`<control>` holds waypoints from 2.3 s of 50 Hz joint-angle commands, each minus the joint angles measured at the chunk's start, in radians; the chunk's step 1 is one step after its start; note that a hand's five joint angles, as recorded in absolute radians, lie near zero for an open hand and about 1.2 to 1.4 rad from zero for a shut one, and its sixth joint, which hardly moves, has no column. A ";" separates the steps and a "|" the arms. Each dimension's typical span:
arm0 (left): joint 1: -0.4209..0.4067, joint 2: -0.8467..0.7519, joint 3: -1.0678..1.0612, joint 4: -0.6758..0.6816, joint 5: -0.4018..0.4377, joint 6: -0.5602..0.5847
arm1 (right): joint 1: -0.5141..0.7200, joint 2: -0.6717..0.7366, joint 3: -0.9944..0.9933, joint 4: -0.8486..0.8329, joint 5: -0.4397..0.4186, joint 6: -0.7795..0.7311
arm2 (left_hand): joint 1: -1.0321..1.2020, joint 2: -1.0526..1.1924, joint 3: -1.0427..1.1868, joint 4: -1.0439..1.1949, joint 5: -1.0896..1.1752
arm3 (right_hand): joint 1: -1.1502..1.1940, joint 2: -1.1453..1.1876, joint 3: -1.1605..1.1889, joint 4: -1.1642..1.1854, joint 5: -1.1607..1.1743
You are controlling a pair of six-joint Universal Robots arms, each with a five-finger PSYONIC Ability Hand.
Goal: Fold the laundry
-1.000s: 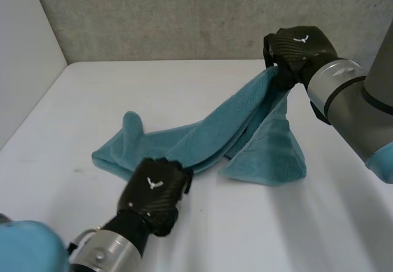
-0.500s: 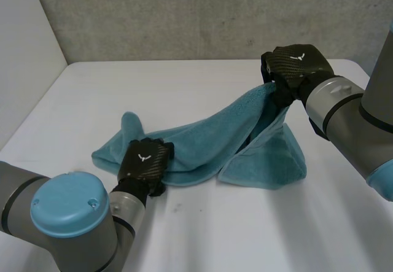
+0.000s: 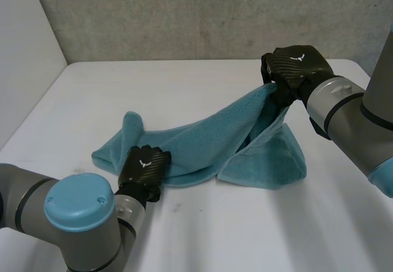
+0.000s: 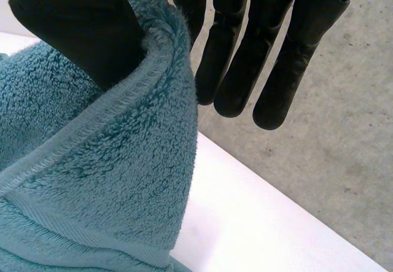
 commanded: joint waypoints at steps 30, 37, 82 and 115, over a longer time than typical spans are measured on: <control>0.101 0.068 0.006 0.105 0.000 0.145 | -0.055 0.041 -0.029 0.004 -0.001 -0.008 | 0.550 0.553 0.555 0.553 0.555 | 0.418 0.213 0.211 0.202 0.221; 0.099 0.355 0.018 0.079 0.005 0.120 | -0.095 -0.041 -0.092 0.097 -0.004 -0.085 | 0.550 0.553 0.555 0.553 0.555 | 0.418 0.213 0.211 0.202 0.221; 0.335 0.088 0.824 0.142 0.106 0.135 | -0.119 0.158 -0.526 -0.178 0.088 -0.268 | 0.550 0.553 0.555 0.553 0.555 | 0.418 0.213 0.211 0.202 0.221; 0.394 0.102 0.150 0.149 0.114 0.023 | -0.210 0.358 -0.022 -0.028 -0.113 0.072 | 0.550 0.553 0.555 0.553 0.555 | -0.306 -0.511 -0.513 -0.522 -0.503</control>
